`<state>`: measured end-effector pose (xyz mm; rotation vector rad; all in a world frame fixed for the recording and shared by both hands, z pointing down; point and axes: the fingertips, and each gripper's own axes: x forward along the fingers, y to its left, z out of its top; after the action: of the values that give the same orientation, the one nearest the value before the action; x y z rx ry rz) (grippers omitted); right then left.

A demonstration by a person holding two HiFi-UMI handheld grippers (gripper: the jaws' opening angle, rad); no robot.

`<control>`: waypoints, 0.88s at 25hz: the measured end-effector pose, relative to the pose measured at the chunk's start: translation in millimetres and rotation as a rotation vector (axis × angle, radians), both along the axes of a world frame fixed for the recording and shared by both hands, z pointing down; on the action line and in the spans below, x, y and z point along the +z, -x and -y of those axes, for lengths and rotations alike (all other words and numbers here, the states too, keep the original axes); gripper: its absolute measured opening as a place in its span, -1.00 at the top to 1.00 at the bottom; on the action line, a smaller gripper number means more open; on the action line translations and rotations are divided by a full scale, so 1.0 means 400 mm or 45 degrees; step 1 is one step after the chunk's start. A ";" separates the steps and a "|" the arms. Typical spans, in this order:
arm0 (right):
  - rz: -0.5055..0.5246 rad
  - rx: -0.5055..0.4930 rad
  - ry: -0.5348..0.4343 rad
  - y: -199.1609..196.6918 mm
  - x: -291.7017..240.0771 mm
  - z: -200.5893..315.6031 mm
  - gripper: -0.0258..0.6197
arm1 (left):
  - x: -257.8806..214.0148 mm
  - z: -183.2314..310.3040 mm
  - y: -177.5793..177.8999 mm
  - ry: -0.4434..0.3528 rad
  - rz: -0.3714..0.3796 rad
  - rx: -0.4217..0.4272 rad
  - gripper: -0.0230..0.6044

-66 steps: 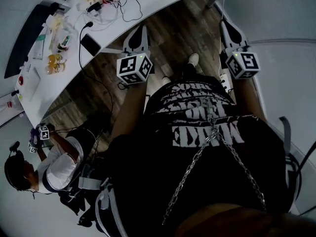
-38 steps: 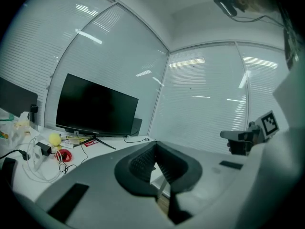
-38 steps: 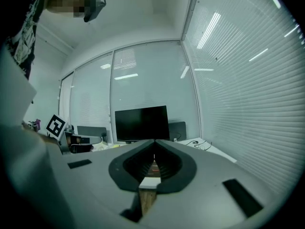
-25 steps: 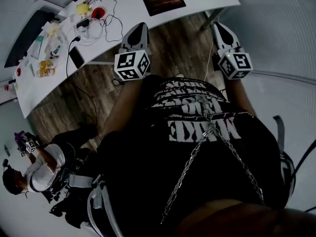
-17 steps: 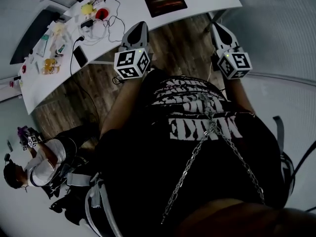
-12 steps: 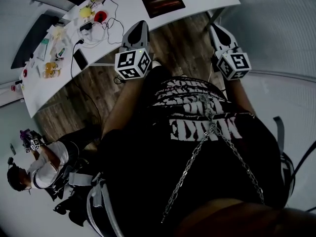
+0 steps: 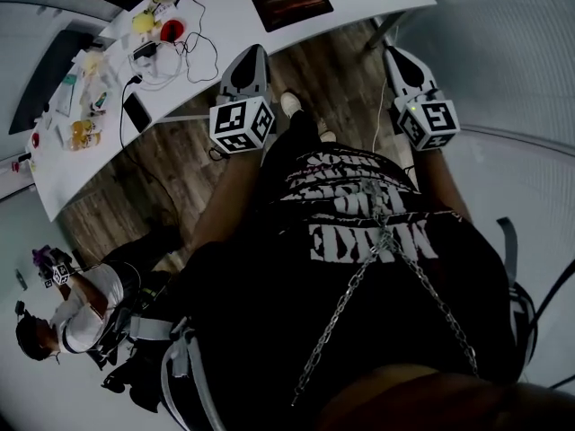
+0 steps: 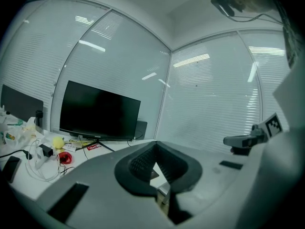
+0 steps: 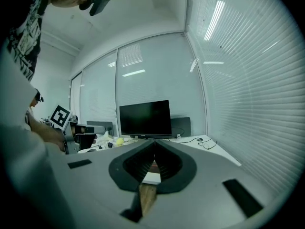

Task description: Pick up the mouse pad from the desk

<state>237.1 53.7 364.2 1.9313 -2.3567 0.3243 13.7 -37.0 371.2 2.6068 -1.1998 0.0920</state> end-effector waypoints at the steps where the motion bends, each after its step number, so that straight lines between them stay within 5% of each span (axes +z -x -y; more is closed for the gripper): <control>1: -0.013 -0.006 0.009 0.000 0.007 0.007 0.92 | 0.010 0.007 0.000 0.009 -0.004 -0.005 0.90; 11: -0.005 -0.028 0.091 0.007 0.076 0.089 0.92 | 0.104 0.069 0.007 0.102 -0.005 -0.015 0.90; 22: -0.006 -0.004 0.103 -0.020 0.064 0.217 0.92 | 0.085 0.235 -0.049 0.080 -0.044 0.037 0.90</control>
<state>245.0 -33.3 389.6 1.8897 -2.3058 0.4076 33.3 -131.0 405.3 2.5611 -1.1296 0.0886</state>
